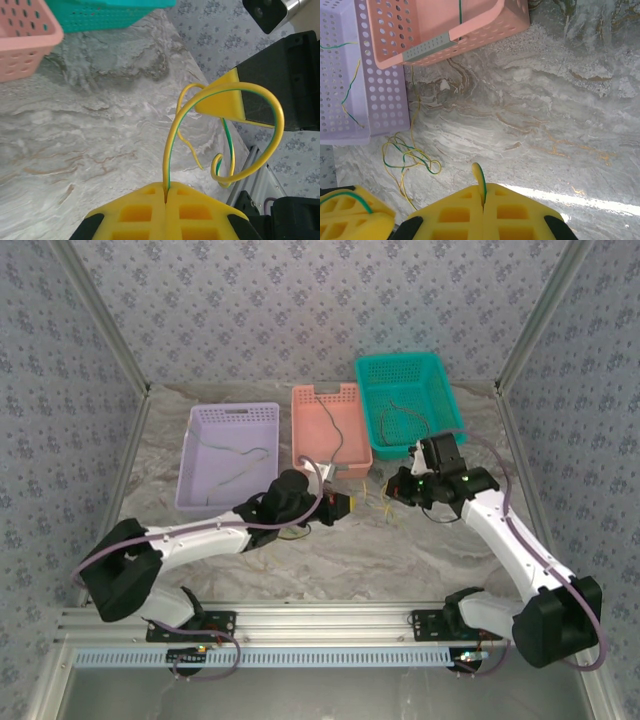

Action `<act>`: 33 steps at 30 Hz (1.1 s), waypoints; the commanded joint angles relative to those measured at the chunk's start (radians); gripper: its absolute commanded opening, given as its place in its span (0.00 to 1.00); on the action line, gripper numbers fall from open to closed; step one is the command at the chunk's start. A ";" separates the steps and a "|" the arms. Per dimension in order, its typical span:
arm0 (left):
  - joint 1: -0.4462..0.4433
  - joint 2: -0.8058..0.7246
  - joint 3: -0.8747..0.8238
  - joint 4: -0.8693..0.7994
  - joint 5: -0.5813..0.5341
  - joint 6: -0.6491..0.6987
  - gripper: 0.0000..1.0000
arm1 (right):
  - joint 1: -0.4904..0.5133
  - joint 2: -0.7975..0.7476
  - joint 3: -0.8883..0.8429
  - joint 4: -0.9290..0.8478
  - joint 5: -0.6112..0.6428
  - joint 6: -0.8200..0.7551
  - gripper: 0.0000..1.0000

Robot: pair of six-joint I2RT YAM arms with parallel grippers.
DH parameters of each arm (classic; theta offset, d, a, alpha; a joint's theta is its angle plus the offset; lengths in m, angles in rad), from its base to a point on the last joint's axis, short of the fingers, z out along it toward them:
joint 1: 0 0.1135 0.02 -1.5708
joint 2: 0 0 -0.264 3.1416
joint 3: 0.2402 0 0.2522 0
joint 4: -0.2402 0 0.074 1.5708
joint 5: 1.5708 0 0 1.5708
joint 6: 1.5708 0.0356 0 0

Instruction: Untangle the cables

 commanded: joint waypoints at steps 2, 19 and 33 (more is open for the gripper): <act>0.027 -0.065 -0.023 -0.067 -0.024 -0.015 0.00 | 0.001 0.020 0.055 -0.008 -0.009 -0.024 0.00; 0.060 -0.182 0.012 -0.202 -0.031 -0.122 0.00 | 0.019 -0.108 -0.110 0.051 0.102 -0.045 0.49; 0.161 -0.285 0.083 -0.376 0.039 -0.189 0.00 | 0.198 -0.278 -0.408 0.523 -0.045 -0.120 0.53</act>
